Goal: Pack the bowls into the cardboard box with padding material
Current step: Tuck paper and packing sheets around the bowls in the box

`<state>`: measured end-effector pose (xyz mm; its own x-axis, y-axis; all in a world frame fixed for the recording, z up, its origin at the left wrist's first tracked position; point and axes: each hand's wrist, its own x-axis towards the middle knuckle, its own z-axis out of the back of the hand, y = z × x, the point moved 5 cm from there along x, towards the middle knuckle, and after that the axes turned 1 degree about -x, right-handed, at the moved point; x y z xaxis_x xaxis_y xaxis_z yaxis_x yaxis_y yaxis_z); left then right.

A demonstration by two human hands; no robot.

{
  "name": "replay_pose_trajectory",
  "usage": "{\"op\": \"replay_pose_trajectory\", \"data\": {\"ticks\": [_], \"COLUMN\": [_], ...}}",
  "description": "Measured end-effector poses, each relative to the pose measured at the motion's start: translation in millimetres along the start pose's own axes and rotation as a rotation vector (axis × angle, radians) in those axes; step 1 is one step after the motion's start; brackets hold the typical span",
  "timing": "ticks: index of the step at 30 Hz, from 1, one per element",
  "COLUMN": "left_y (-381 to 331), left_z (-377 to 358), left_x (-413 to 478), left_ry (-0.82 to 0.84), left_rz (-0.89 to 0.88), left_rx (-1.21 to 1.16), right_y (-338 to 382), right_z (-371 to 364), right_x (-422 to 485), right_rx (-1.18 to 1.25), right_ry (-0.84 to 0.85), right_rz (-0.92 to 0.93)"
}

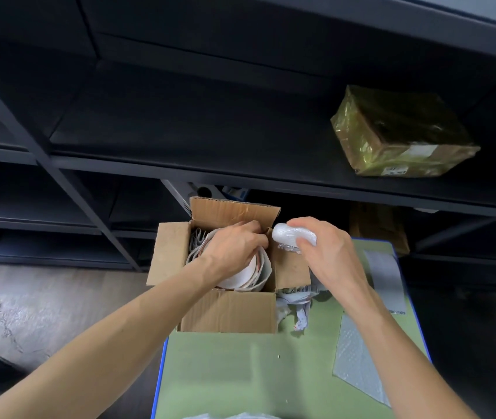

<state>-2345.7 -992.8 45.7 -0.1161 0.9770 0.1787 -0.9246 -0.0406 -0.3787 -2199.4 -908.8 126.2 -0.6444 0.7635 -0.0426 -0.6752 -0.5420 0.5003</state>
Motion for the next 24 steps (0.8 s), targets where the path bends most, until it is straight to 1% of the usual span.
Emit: {"op": "replay_pose_trajectory", "data": {"ticks": [3, 5, 10, 13, 18, 21, 24], "left_y": [4.6, 7.0, 7.7, 7.9, 8.3, 12.1, 13.5], "left_z": [0.7, -0.7, 2.0, 0.0, -3.6, -6.9, -9.1], "left_x": [-3.8, -7.6, -15.2, -19.9, -22.4, -25.1, -27.7], "left_ry": [-0.035, -0.043, -0.117, -0.150, -0.198, -0.226, -0.258], "left_rz": [0.007, -0.001, -0.011, 0.005, 0.063, 0.106, 0.146], "left_rx": [-0.032, -0.042, -0.087, -0.088, -0.118, -0.158, -0.187], "right_y": [4.1, 10.1, 31.3, 45.7, 51.5, 44.6, 37.2], "right_z": [-7.9, -16.5, -36.6, -46.4, -69.8, -71.0, -54.4], "right_x": [3.4, 8.9, 23.6, 34.0, 45.5, 39.2, 33.4], "right_rx": [-0.002, -0.048, -0.260, -0.382, -0.528, -0.478, -0.425], "right_ry": [0.046, 0.072, 0.179, 0.215, 0.328, 0.305, 0.172], "right_rz": [-0.003, 0.007, 0.063, 0.102, 0.084, 0.106, 0.233]}}
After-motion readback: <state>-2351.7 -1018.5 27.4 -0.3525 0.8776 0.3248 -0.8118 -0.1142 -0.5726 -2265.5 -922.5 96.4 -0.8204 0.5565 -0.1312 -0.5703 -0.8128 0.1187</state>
